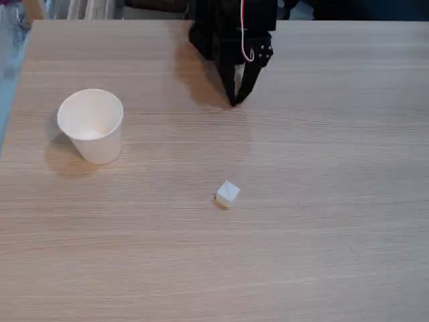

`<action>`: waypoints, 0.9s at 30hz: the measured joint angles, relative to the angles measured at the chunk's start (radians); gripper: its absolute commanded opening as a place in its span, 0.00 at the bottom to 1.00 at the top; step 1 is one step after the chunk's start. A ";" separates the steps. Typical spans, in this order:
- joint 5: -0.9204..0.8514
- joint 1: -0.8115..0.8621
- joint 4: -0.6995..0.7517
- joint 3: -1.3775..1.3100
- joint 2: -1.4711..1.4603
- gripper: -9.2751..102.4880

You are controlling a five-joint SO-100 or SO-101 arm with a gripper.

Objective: Grasp a block and put it in the bin.

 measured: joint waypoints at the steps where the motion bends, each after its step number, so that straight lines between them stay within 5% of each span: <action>1: -0.003 0.000 0.006 -0.008 0.000 0.08; 16: -0.025 0.023 0.034 -0.170 -0.060 0.08; 27: 0.061 0.023 -0.052 -0.514 -0.577 0.08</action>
